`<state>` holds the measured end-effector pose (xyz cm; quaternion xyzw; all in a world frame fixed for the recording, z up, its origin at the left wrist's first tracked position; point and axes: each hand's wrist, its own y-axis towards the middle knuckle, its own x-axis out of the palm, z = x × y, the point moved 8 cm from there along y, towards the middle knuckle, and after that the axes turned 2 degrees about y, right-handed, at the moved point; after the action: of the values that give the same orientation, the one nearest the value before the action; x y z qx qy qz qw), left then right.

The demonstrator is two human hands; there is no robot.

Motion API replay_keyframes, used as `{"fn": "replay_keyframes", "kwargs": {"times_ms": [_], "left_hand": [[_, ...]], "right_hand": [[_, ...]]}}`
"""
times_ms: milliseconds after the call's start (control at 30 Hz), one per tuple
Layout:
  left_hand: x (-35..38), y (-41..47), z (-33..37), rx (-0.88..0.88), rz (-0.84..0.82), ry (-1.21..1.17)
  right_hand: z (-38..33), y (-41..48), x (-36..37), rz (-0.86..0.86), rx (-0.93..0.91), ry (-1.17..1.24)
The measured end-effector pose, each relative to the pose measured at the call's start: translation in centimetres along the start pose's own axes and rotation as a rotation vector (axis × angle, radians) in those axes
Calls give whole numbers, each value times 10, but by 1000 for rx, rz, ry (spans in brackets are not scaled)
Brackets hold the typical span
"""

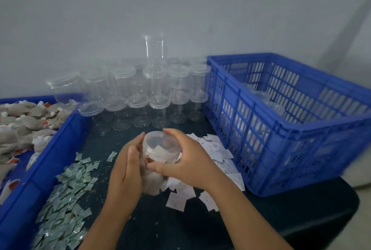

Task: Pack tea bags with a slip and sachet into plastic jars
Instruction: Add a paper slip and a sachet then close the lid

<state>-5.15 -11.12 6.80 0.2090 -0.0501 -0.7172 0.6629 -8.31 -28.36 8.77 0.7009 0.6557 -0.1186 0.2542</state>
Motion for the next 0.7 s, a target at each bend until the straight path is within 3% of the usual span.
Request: {"fn": "replay_keyframes", "kwargs": {"times_ms": [133, 300, 400, 500, 600, 700], "left_hand": [[-2, 17, 0, -86, 188, -68], [44, 31, 32, -78, 110, -148], [61, 36, 51, -49, 133, -240], [83, 42, 70, -55, 53, -312], [108, 47, 100, 86, -88, -173], [147, 44, 139, 362, -259, 80]], "right_hand": [[-7, -1, -53, 188, 47, 179], [-38, 8, -118, 321, 18, 290], [-42, 14, -136, 401, 34, 450], [-48, 22, -166, 458, 37, 588], [-60, 21, -226, 543, 5, 365], [-57, 18, -282, 585, 83, 54]]}}
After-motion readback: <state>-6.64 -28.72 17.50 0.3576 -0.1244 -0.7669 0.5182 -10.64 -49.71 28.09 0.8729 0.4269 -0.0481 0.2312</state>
